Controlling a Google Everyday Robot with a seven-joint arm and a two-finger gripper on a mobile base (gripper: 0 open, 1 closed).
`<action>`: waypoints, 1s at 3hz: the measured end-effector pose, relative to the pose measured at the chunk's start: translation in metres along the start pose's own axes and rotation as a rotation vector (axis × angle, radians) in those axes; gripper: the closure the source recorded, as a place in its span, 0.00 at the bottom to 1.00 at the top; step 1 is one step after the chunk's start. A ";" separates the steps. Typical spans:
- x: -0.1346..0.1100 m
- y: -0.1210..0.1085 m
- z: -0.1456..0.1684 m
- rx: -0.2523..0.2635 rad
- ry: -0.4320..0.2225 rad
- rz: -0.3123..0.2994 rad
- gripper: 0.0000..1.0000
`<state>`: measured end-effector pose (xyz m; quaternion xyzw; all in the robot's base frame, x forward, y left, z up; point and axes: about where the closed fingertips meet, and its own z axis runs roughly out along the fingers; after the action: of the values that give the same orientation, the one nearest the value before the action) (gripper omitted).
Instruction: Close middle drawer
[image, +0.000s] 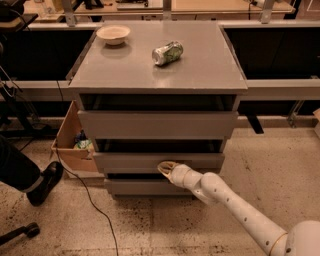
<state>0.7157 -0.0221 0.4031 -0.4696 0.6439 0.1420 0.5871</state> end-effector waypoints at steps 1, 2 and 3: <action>-0.007 -0.005 0.021 -0.016 -0.053 -0.019 1.00; -0.008 -0.005 0.021 -0.016 -0.055 -0.019 1.00; -0.011 0.002 0.024 -0.076 -0.101 -0.001 1.00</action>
Offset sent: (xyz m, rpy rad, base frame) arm 0.0465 0.0446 0.0023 0.0970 -0.0991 0.1389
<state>0.7277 0.0011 0.4060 -0.4841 0.6075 0.1896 0.6006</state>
